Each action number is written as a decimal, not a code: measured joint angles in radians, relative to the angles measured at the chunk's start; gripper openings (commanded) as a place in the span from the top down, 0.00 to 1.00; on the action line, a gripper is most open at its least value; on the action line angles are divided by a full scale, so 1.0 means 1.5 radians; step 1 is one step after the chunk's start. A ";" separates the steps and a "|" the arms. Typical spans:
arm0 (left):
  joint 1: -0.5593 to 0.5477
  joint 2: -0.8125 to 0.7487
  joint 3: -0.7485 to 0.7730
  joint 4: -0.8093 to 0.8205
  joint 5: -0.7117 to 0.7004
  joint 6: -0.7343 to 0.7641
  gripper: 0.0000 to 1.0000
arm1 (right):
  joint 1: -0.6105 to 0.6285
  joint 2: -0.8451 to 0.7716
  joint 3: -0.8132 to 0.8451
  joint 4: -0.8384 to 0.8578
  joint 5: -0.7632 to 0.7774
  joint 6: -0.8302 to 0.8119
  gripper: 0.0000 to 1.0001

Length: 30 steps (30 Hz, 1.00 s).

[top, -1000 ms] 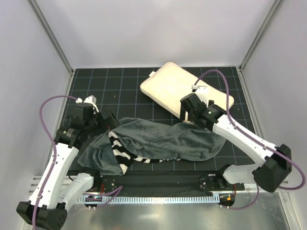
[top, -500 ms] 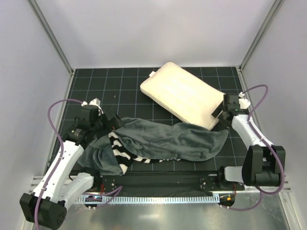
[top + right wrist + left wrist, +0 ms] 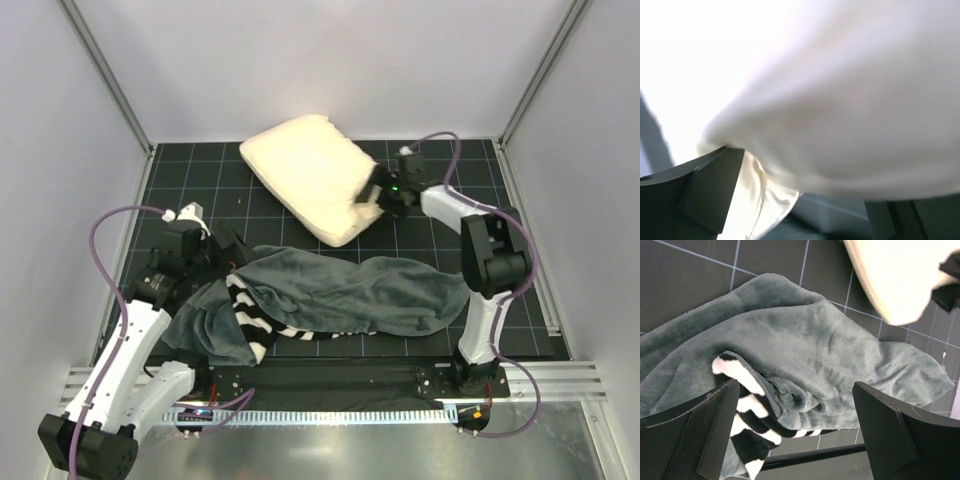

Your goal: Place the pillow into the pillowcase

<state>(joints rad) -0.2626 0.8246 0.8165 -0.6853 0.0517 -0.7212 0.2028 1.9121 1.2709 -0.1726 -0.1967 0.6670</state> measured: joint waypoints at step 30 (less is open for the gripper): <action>-0.001 0.387 0.055 0.233 -0.004 -0.107 0.00 | 0.034 -0.164 -0.099 -0.058 0.066 -0.006 0.00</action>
<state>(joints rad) -0.2638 1.4055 0.8993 -0.3355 0.0452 -0.8814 0.2543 1.6661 1.1225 -0.2600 -0.0982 0.6586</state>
